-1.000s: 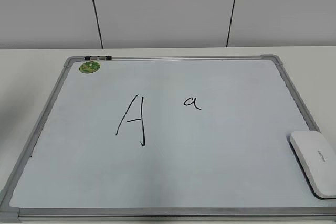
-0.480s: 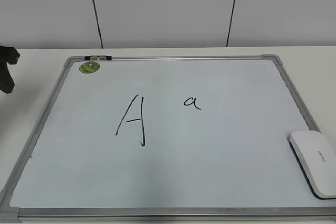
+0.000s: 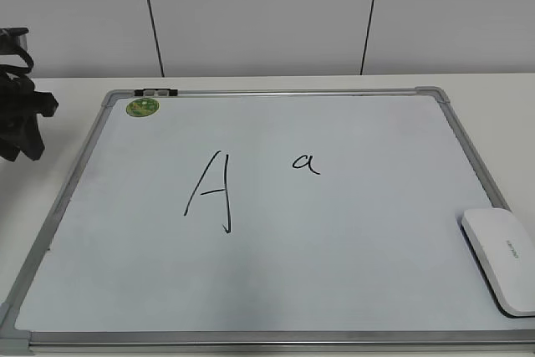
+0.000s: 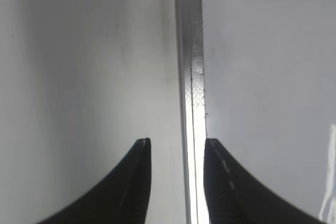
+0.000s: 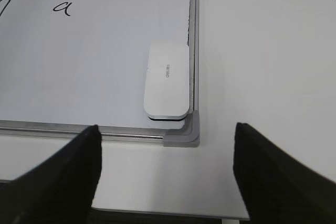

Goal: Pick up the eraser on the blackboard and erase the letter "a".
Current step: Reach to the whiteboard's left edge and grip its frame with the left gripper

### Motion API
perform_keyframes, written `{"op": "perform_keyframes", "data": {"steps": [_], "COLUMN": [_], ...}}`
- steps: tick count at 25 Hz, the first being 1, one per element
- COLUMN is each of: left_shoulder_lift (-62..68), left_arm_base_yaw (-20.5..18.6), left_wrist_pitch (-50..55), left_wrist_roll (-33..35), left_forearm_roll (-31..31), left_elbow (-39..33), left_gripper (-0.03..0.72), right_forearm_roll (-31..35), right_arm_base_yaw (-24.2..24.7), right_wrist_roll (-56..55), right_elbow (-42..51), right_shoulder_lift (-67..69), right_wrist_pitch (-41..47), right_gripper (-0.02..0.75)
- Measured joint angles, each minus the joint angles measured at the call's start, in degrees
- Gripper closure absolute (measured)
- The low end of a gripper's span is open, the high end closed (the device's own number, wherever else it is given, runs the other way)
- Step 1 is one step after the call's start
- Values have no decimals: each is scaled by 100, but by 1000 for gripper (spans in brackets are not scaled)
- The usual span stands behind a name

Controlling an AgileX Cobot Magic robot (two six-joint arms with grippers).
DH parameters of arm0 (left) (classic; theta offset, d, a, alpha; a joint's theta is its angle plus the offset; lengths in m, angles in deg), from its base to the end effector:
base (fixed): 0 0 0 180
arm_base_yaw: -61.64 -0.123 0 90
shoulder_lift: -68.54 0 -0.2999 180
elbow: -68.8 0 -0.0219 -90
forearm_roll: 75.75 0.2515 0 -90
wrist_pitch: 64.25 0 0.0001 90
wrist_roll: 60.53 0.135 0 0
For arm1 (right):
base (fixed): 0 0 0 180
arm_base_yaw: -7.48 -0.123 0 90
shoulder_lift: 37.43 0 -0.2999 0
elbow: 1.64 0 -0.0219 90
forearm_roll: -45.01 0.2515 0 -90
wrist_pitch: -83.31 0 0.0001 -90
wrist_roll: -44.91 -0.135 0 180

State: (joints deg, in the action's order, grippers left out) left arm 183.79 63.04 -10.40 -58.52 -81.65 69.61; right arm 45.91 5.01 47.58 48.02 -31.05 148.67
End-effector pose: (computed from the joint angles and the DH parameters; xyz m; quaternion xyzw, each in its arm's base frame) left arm 0.3931 -0.0208 0.1784 0.0036 0.9938 -0.0439 0.1021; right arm 0.0134 0.0025 0.2446 -0.0397 0.8711 0.0070 0.4894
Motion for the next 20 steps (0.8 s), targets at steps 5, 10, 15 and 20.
{"op": "perform_keyframes", "data": {"steps": [5,10,15,20], "left_shoulder_lift": [299,673,1001,1201], "left_arm_base_yaw": [0,0,0,0], "left_wrist_pitch": [-100,-161,-161,-161], "left_wrist_roll": [0,0,0,0], "left_forearm_roll": [0,-49,-53,-53], "left_elbow": [25,247,557,687], "left_gripper": [445,445,445,445], "right_forearm_roll": [0,36,47,47], "right_arm_base_yaw": [0,0,0,0], "right_wrist_roll": [0,0,0,0], "right_elbow": [0,0,0,0], "right_shoulder_lift": [0,0,0,0], "right_wrist_pitch": [0,0,0,0], "right_gripper": [157,157,157,157]}}
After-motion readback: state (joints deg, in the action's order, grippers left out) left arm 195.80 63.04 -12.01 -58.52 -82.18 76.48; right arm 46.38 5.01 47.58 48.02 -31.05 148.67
